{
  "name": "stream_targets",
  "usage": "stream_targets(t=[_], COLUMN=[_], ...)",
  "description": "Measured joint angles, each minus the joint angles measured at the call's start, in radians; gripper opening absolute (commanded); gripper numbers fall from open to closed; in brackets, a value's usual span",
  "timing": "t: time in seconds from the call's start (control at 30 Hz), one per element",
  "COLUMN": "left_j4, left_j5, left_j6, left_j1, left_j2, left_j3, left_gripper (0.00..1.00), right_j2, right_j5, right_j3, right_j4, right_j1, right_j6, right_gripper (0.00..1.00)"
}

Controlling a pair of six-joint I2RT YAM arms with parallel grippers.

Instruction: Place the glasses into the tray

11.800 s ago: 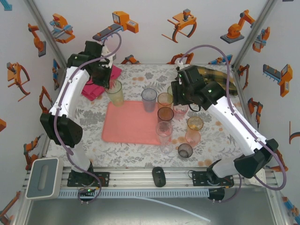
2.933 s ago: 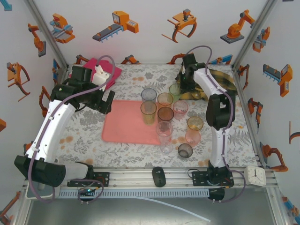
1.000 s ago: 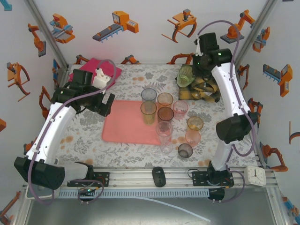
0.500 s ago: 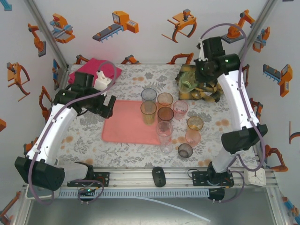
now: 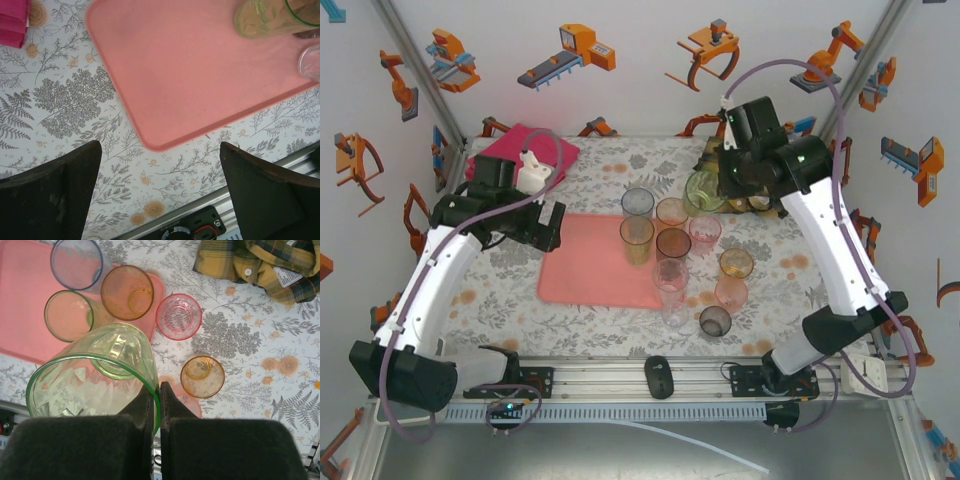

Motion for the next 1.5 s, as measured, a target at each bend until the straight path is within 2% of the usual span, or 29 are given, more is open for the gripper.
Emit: stream_targets(t=[0.4,0.7,1.03,1.5], left_j4=[0.002,0.002,0.002,0.003], left_j5=[-0.001,0.005,0.048,0.096], left_j6=[-0.028,-0.050,-0.058,-0.062], left_j1=[0.014,0.094,0.164,0.182], left_j2=[-0.008,-0.060,-0.130,-0.159], left_j3=[0.000,0.001,0.001,-0.008], left_gripper=[0.93,0.94,0.94,0.95], right_j2=[-0.006,0.050,0.158,0.249], right_j5=[0.112,0.130,0.122,0.123], right_j3=[-0.021,-0.105,-0.198,-0.274], right_j4=[-0.032,0.018,0.134,0.249], right_j1=[0.296,0.448,0.478,0.478], right_j6=[0.113,0.176,0.196,0.197], right_gripper=[0.02,0.03,0.02,0.03])
